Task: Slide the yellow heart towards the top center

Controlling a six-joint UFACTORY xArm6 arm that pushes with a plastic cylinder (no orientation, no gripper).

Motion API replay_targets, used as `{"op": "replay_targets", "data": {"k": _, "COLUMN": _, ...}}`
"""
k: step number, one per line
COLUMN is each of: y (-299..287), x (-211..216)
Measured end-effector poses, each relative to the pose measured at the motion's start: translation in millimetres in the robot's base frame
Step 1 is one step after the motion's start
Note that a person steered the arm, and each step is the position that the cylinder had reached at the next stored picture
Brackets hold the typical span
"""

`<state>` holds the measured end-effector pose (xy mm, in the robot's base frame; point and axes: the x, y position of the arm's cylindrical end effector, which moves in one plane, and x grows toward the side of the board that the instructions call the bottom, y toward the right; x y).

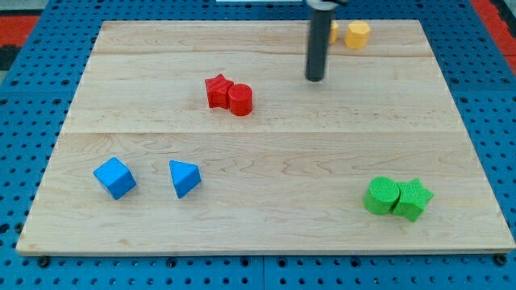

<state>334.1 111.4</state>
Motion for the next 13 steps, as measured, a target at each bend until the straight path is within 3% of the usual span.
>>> {"op": "replay_targets", "data": {"k": 1, "y": 39, "x": 1}}
{"op": "replay_targets", "data": {"k": 2, "y": 73, "x": -35}}
{"op": "replay_targets", "data": {"k": 3, "y": 144, "x": -84}}
{"op": "replay_targets", "data": {"k": 4, "y": 127, "x": -139}}
{"op": "replay_targets", "data": {"k": 6, "y": 35, "x": -122}}
{"op": "replay_targets", "data": {"k": 8, "y": 31, "x": -121}}
{"op": "replay_targets", "data": {"k": 11, "y": -40, "x": -99}}
{"op": "replay_targets", "data": {"k": 12, "y": -28, "x": -106}}
{"op": "replay_targets", "data": {"k": 13, "y": -29, "x": -42}}
